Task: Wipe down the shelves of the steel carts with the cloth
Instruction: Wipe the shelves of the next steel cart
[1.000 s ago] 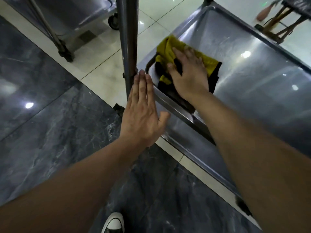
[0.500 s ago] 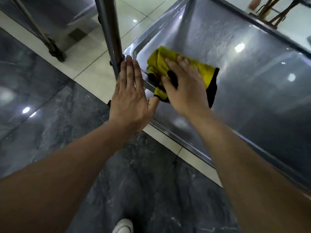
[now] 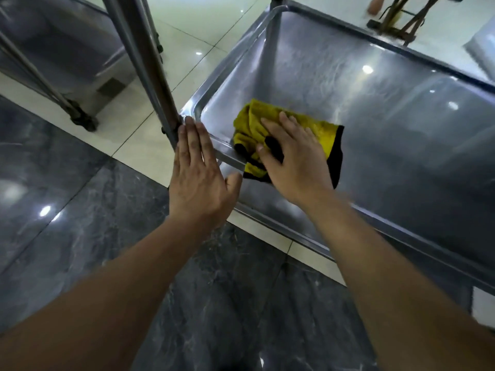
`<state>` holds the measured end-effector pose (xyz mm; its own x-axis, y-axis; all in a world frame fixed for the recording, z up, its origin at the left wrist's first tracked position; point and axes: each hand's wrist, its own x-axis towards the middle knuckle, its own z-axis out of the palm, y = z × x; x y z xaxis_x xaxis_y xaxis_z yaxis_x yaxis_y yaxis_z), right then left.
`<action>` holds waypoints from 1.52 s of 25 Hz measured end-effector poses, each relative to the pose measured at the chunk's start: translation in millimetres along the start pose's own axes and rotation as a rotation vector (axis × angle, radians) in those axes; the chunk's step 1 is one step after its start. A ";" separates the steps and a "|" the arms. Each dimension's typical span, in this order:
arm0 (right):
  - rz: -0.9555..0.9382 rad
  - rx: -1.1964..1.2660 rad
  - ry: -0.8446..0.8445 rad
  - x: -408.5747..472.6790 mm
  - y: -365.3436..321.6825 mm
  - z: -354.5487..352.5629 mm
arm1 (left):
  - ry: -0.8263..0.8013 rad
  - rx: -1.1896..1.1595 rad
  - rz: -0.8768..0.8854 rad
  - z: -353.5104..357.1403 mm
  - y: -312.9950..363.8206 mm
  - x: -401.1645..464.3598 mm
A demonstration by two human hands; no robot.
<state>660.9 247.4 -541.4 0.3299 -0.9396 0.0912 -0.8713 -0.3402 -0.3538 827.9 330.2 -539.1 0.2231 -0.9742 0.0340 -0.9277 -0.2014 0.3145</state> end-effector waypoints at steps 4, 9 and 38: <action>0.232 -0.029 -0.059 53.8 47.7 -34.2 | -0.008 0.031 0.029 0.9 -3.0 3.8; 0.195 -0.023 0.063 -23.7 33.9 -27.0 | -0.037 0.033 -0.034 1.0 4.2 7.4; 0.721 -0.107 0.141 -49.1 182.1 -88.1 | -0.087 0.022 0.172 40.4 139.5 -34.3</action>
<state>454.0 228.2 -528.3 -0.3813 -0.9244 -0.0079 -0.8870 0.3682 -0.2788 678.8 331.5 -534.7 0.0351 -0.9994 0.0026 -0.9563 -0.0328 0.2905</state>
